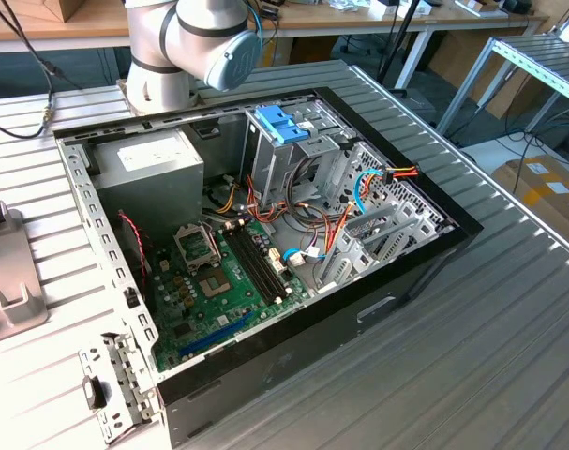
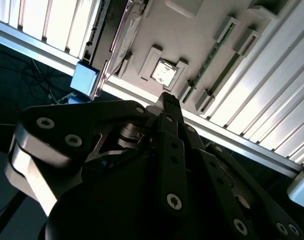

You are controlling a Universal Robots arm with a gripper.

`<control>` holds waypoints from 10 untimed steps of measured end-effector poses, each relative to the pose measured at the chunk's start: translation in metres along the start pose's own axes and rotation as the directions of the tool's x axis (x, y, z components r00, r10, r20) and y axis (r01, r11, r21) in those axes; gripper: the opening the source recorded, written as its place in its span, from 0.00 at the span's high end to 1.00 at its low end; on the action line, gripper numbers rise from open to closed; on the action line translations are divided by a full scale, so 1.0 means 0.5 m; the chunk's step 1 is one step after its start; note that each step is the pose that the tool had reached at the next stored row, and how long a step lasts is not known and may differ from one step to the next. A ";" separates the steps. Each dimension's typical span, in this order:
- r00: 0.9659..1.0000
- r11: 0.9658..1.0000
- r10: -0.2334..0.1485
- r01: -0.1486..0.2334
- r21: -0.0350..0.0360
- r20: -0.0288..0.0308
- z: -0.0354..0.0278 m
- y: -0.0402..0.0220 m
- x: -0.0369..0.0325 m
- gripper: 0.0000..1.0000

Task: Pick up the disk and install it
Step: 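Pick up the disk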

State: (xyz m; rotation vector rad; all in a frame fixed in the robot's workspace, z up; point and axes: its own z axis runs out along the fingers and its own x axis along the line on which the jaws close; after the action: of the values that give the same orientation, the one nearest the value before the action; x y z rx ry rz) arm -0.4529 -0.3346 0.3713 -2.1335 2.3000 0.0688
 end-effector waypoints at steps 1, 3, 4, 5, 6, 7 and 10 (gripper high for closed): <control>1.000 1.000 0.000 0.000 0.000 0.000 0.000 0.000 0.000 0.89; 1.000 1.000 0.000 0.000 0.000 -0.001 0.000 0.000 0.000 0.83; 1.000 1.000 0.000 0.000 0.000 -0.001 0.000 0.000 0.000 0.83; 1.000 1.000 0.000 0.000 0.000 -0.001 0.000 0.000 0.000 0.71; 1.000 1.000 0.000 0.000 0.000 -0.001 0.000 0.000 0.000 0.64; 1.000 1.000 0.000 0.000 0.000 -0.002 0.000 0.000 0.000 0.64; 1.000 1.000 0.000 0.000 0.000 -0.002 0.000 0.000 0.000 0.58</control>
State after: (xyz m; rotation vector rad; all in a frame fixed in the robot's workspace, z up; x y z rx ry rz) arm -0.4529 -0.3346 0.3713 -2.1347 2.3014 0.0661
